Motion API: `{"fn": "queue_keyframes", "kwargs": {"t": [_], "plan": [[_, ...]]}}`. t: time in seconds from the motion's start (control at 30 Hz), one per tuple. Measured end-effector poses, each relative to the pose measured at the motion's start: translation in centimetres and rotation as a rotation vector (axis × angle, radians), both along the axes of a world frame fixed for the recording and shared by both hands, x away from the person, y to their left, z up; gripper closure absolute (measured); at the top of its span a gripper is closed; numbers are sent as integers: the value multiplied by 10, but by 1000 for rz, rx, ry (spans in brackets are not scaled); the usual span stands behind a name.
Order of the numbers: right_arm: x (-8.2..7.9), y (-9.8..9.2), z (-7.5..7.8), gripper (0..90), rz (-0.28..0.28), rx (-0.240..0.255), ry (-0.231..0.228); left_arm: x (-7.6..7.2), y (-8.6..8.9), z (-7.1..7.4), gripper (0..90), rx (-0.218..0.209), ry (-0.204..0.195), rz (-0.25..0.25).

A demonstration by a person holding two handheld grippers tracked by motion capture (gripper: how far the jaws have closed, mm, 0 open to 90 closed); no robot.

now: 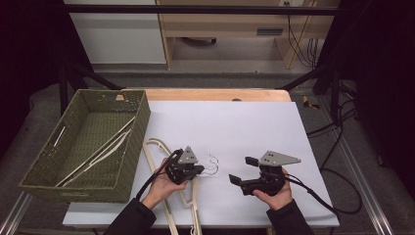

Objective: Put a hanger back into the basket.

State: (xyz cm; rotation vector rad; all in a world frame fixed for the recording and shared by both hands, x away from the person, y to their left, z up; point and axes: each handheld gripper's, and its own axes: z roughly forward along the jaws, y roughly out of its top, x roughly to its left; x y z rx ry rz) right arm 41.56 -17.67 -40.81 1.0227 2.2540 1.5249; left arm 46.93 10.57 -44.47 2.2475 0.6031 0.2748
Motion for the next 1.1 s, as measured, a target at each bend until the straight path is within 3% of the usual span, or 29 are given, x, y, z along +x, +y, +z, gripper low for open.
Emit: {"fn": "queue_keyframes", "kwargs": {"t": [0.23, 0.67, 0.73, 1.1], "plan": [[1, 23, -8, 159, 34, -2, 45, -5, 7, 13, 887, -40, -26, 4], [6, 75, -26, 243, 101, -30, 152, -8, 14, 24, 887, -76, -48, 15], [8, 80, -29, 262, 106, -16, 174, -8, 15, 25, 887, -79, -51, 15], [15, 111, -46, 425, 130, -40, 232, -8, 16, 27, 887, -84, -53, 18]]}}
